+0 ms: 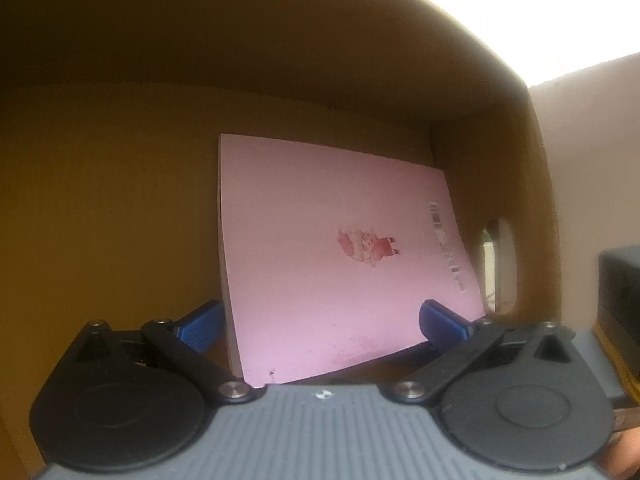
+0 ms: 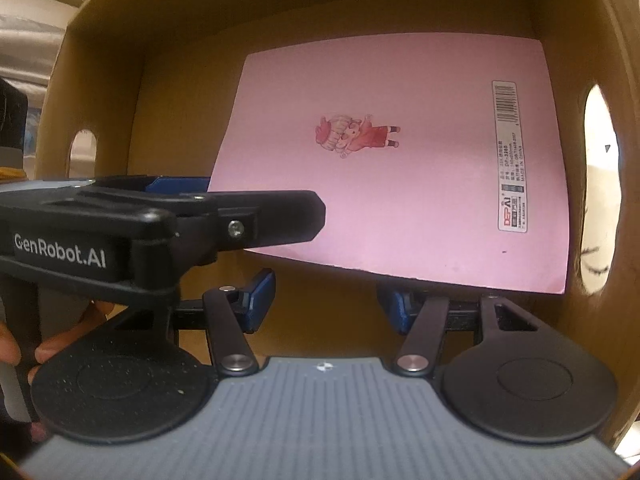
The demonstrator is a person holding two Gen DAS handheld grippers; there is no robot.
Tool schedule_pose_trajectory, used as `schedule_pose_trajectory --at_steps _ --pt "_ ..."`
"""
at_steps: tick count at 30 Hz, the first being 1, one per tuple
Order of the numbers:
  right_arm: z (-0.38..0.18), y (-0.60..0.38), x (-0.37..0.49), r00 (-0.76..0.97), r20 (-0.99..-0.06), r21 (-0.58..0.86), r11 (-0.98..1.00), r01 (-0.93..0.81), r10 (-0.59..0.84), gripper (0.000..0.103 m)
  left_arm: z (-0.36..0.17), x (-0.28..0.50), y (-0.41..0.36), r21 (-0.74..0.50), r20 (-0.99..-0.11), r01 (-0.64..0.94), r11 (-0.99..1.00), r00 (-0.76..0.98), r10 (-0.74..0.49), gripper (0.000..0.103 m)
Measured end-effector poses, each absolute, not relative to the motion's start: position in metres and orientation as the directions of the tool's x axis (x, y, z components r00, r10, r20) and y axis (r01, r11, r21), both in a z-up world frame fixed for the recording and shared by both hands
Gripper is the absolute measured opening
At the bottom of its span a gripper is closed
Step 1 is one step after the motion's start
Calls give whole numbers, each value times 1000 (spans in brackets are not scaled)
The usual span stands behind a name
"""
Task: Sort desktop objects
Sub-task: 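Lower the pink booklet into the box and stand it against the box wall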
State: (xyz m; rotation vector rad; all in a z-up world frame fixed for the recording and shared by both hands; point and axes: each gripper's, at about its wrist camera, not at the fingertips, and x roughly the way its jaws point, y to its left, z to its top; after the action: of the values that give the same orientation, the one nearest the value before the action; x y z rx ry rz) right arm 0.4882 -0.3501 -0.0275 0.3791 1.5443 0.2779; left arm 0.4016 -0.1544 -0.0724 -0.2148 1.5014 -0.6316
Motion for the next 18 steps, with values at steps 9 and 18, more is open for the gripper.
schedule_pose_trajectory --at_steps 9,18 --pt "2 -371 517 86 -898 438 894 96 430 56 -72 374 -137 -548 -828 200 812 6 -560 103" --pt "34 -395 545 151 -882 466 874 139 446 56 -58 349 -116 -557 -814 217 802 52 -579 103"
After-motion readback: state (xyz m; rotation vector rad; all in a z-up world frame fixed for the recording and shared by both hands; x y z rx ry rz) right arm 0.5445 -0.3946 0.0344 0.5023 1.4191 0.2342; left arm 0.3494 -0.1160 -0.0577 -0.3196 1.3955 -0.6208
